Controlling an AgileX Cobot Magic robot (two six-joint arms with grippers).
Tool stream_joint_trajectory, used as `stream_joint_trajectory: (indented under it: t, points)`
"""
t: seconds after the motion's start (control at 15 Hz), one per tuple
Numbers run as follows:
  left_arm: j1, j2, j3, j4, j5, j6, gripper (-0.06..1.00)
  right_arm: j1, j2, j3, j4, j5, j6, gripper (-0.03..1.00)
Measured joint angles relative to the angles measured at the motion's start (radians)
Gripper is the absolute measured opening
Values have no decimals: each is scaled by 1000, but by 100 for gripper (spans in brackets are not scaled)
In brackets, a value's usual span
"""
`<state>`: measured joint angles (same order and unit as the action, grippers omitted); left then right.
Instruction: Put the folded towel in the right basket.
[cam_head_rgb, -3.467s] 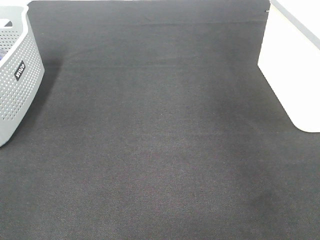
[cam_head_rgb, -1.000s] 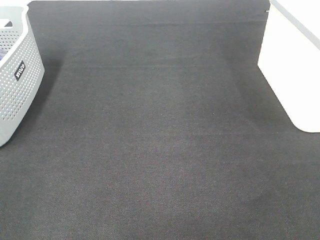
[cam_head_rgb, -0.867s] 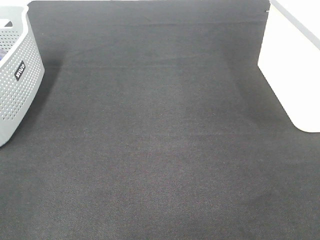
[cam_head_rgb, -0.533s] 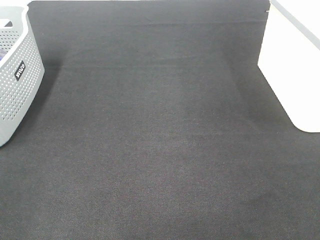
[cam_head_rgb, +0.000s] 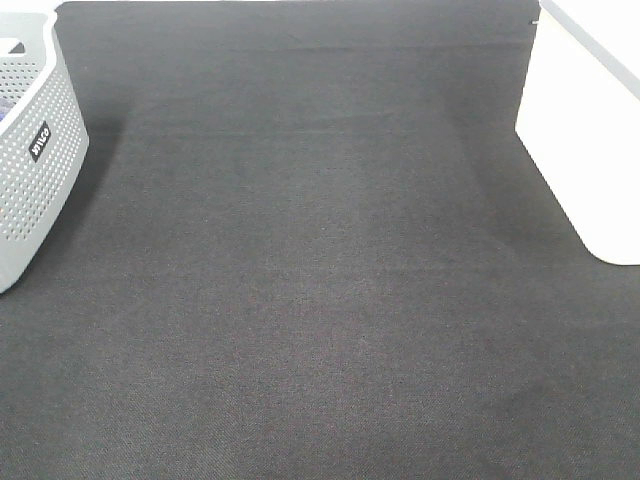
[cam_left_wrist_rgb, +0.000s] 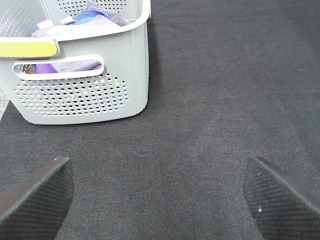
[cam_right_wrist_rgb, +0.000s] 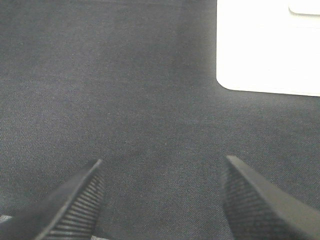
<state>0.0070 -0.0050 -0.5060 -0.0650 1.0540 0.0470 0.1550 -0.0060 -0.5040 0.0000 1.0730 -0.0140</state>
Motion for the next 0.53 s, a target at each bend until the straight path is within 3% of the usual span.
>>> stream_joint_trajectory:
  t: [0.13, 0.33, 0.53]
  points:
    - [0, 0, 0, 0, 0, 0, 87, -24, 0, 0, 0, 0, 0, 63]
    - [0, 0, 0, 0, 0, 0, 87, -132, 0, 0, 0, -1, 0, 63]
    - [0, 0, 0, 0, 0, 0, 87, -150, 0, 0, 0, -1, 0, 63]
